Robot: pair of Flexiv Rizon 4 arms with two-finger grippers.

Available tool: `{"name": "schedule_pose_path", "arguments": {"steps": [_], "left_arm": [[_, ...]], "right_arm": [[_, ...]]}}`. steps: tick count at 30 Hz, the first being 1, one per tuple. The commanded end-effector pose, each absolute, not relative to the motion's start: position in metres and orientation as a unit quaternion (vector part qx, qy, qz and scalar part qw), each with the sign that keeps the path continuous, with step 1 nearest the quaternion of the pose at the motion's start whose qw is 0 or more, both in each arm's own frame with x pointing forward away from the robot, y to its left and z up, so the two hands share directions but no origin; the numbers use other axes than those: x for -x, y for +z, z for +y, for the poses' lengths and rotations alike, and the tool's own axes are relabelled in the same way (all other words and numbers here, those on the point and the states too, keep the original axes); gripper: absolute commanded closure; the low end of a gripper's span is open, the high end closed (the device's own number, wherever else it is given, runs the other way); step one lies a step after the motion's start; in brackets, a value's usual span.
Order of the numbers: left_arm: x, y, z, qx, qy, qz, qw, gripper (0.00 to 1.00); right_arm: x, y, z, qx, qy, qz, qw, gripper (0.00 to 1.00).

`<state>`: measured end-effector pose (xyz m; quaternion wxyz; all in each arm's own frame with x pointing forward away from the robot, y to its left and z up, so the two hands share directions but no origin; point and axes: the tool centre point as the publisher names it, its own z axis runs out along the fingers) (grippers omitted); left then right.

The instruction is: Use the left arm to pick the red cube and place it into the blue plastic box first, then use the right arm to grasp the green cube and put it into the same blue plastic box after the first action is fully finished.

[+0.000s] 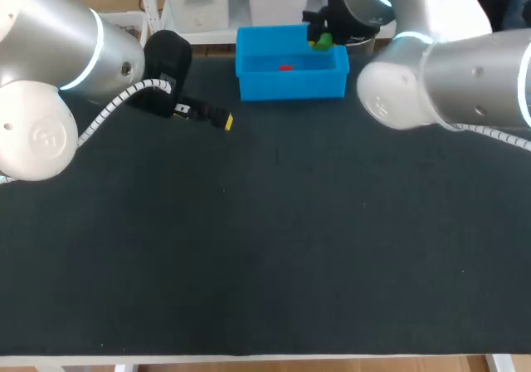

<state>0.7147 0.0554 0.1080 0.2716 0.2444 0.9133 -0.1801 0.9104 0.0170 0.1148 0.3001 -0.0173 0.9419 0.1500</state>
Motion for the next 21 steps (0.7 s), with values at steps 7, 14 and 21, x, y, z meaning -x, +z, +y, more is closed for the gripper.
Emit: {"name": "schedule_pose_path", "arguments": {"steps": [7,14,21], "left_arm": [[-0.715,0.107,0.057,-0.246,-0.184,0.912,0.272,0.00],[-0.715,0.107,0.057,-0.246,-0.184,0.912,0.272,0.00],[-0.715,0.107,0.057,-0.246,-0.184,0.912,0.272,0.00]], "right_arm": [[-0.956,0.094,0.024,0.020,0.163,0.948,0.273,1.00],[-0.972,0.075,0.027,0.018,0.170,0.950,0.260,1.00],[-0.984,0.057,0.026,0.009,0.172,0.955,0.243,1.00]]}}
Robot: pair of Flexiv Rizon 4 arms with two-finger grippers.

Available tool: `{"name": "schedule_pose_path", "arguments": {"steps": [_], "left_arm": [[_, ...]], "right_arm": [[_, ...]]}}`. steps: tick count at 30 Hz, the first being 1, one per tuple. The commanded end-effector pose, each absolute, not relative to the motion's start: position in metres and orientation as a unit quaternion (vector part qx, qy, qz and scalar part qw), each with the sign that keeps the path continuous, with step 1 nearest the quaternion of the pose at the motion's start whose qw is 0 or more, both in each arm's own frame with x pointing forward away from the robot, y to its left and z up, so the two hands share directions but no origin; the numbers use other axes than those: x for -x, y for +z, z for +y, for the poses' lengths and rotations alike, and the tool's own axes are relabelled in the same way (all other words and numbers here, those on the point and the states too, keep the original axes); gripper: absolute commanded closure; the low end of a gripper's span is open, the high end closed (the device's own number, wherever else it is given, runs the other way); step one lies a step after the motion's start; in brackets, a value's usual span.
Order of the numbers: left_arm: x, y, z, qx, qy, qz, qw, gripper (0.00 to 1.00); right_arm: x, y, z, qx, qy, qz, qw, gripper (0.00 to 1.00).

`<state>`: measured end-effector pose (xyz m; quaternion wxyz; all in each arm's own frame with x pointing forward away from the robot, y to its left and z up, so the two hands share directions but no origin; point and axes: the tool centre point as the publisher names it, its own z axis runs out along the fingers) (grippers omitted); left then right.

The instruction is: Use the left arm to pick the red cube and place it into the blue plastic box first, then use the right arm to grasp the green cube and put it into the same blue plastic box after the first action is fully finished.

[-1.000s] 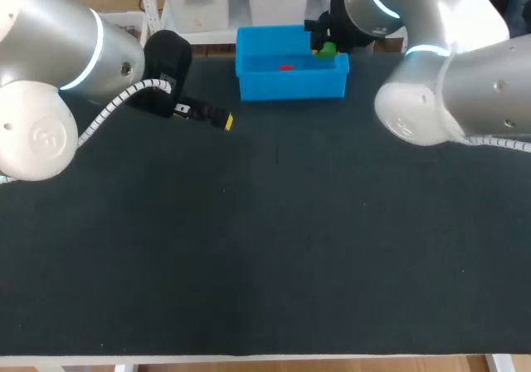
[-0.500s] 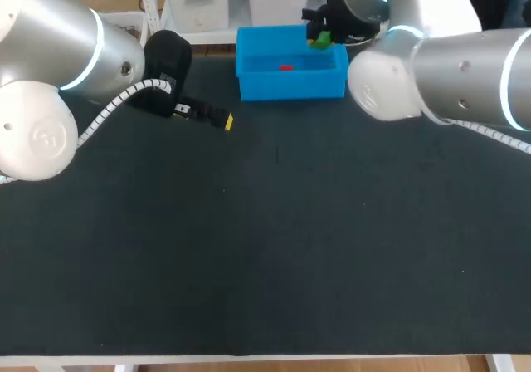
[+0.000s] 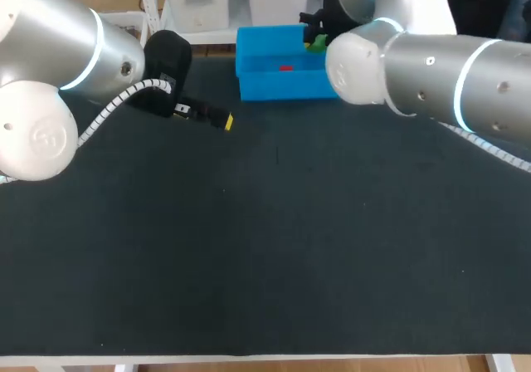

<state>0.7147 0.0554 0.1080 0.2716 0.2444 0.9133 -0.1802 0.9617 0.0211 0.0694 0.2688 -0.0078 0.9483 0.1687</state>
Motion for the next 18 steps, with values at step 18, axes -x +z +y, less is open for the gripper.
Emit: {"name": "schedule_pose_path", "arguments": {"steps": [18], "left_arm": [[-0.715,0.107,0.057,-0.246,-0.184,0.912,0.272,0.00]], "right_arm": [[-0.984,0.036,0.029,0.018,0.162,0.963,0.213,1.00]]}}
